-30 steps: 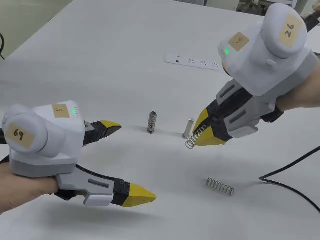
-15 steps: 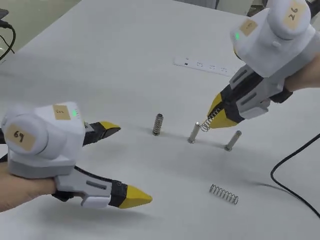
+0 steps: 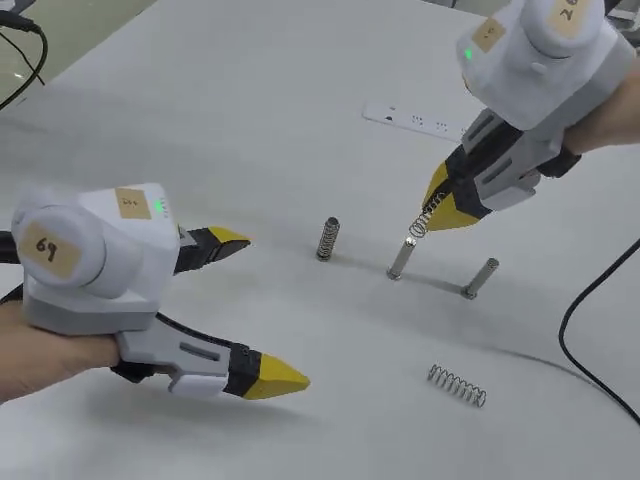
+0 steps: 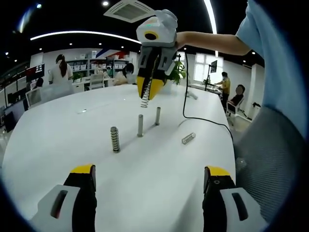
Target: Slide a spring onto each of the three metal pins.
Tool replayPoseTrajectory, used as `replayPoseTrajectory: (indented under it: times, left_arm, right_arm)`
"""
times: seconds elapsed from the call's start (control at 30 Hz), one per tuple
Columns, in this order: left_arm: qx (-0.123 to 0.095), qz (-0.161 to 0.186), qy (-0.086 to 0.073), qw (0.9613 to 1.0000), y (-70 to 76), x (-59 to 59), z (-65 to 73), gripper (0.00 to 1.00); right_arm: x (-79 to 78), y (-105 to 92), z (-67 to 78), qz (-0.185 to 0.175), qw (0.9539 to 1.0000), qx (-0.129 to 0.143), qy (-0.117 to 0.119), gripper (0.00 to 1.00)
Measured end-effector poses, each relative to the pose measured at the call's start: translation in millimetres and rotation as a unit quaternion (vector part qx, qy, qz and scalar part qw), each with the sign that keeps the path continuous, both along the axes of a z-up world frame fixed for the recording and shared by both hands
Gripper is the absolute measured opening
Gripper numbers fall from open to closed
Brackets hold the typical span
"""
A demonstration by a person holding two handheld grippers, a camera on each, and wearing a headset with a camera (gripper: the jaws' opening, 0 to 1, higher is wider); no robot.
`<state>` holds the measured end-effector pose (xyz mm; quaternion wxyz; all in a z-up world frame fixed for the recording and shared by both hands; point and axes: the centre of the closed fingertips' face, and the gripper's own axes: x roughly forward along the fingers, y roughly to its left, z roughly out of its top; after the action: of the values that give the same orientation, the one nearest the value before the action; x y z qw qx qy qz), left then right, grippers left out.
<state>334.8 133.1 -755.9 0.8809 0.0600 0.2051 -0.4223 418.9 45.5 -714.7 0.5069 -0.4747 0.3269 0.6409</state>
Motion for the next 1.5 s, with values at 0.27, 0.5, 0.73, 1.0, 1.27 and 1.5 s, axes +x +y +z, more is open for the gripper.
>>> replayPoseTrajectory:
  times: [0.27, 0.5, 0.73, 1.0, 1.27, 1.5]
  left_arm:
    - [-0.003, 0.004, 0.003, 1.0, 2.5, 2.1, -1.1, 0.89]
    - [-0.004, 0.006, 0.006, 1.0, 2.1, 3.1, -1.9, 0.89]
    - [-0.004, 0.004, 0.008, 1.0, 1.4, 3.5, -2.9, 0.88]
    - [-0.005, 0.004, 0.01, 0.9999, 0.6, 3.7, -3.1, 0.86]
    - [-0.008, 0.004, 0.013, 0.9999, 0.4, 3.4, -3.2, 0.86]
    - [-0.007, 0.003, 0.015, 0.9999, 0.1, 3.0, -4.0, 0.85]
  right_arm:
    - [2.8, -2.3, -9.3, 0.006, 0.9999, -0.016, -0.001, 0.08]
    - [4.2, -4.7, -15.5, 0.01, 0.9996, -0.027, -0.002, 0.08]
    - [3.0, -2.7, -17.5, 0.012, 0.9995, -0.03, 0.001, 0.08]
    - [9.7, -2.8, -22.0, 0.019, 0.9992, -0.036, -0.003, 0.08]
    - [9.5, -1.6, -27.6, 0.022, 0.9989, -0.041, 0.001, 0.08]
    - [11.0, -1.1, -34.1, 0.028, 0.9984, -0.049, -0.001, 0.08]
